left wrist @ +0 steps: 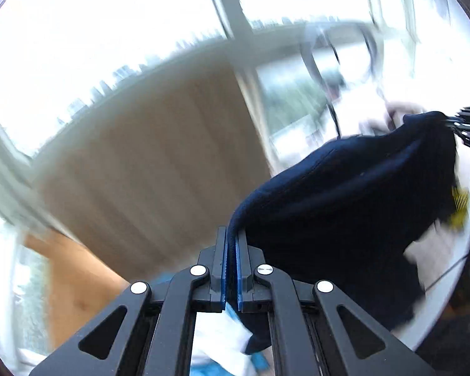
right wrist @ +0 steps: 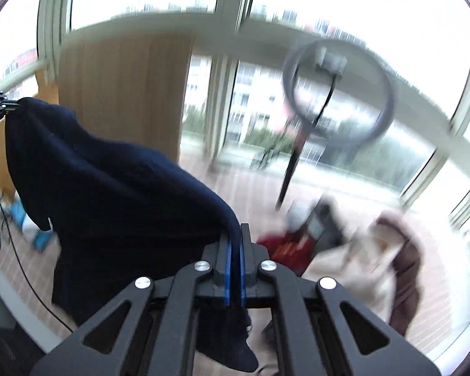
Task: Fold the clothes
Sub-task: 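Lift the sweatshirt high with both grippers and shake it out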
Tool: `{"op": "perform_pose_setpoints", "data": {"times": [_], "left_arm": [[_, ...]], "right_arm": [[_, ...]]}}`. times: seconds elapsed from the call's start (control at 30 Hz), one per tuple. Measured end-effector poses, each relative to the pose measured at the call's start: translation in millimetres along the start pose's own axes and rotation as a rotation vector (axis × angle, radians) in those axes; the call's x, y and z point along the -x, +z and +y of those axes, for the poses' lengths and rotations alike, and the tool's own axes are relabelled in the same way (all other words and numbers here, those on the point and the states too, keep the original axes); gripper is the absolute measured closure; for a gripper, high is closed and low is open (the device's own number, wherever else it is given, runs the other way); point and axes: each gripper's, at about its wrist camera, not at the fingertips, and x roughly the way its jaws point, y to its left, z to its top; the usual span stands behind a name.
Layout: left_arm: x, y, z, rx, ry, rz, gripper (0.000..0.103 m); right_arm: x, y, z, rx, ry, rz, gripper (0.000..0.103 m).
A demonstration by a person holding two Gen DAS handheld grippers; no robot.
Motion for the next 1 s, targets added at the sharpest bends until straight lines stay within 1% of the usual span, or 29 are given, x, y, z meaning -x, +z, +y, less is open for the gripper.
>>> {"op": "perform_pose_setpoints", "data": {"times": [0.03, 0.1, 0.13, 0.2, 0.27, 0.37, 0.43, 0.5, 0.53, 0.6, 0.67, 0.73, 0.8, 0.83, 0.9, 0.93, 1.0], "left_arm": [[27, 13, 4, 0.015, 0.039, -0.060, 0.100], [81, 36, 8, 0.017, 0.134, -0.143, 0.100], [105, 44, 8, 0.022, 0.167, -0.178, 0.100], [153, 59, 9, 0.025, 0.241, -0.252, 0.100], [199, 73, 10, 0.049, 0.328, -0.334, 0.099], [255, 77, 5, 0.070, 0.393, -0.416, 0.098], [292, 79, 2, 0.084, 0.436, -0.470, 0.098], [329, 81, -1, 0.098, 0.479, -0.525, 0.098], [344, 79, -6, 0.089, 0.500, -0.549, 0.098], [373, 73, -15, 0.090, 0.524, -0.587, 0.098], [391, 69, -21, 0.086, 0.540, -0.603, 0.098], [401, 68, -27, 0.069, 0.550, -0.605, 0.098], [404, 67, -31, 0.056, 0.550, -0.604, 0.098], [395, 72, -31, 0.050, 0.547, -0.592, 0.098], [360, 81, -25, 0.049, 0.533, -0.561, 0.097], [343, 86, -21, 0.049, 0.526, -0.546, 0.097], [299, 97, -15, 0.043, 0.515, -0.491, 0.098]], "right_arm": [[26, 20, -4, -0.002, -0.020, -0.058, 0.100], [78, 59, -12, -0.005, -0.059, -0.175, 0.100], [105, 76, -15, -0.003, -0.079, -0.231, 0.100], [157, 100, -16, 0.011, -0.118, -0.326, 0.100], [203, 115, -14, 0.031, -0.148, -0.407, 0.100], [267, 128, -9, 0.060, -0.201, -0.518, 0.100], [303, 131, -4, 0.075, -0.230, -0.578, 0.100], [335, 131, 2, 0.084, -0.254, -0.633, 0.100], [348, 129, 4, 0.088, -0.270, -0.661, 0.100], [372, 124, 8, 0.094, -0.304, -0.715, 0.100], [390, 120, 9, 0.092, -0.317, -0.751, 0.099], [400, 118, 6, 0.080, -0.306, -0.766, 0.099], [399, 118, 5, 0.076, -0.303, -0.767, 0.099], [394, 120, 5, 0.077, -0.303, -0.759, 0.099], [373, 127, 4, 0.085, -0.296, -0.726, 0.099], [356, 129, 0, 0.091, -0.292, -0.703, 0.099], [316, 135, -7, 0.102, -0.286, -0.646, 0.099]]}}
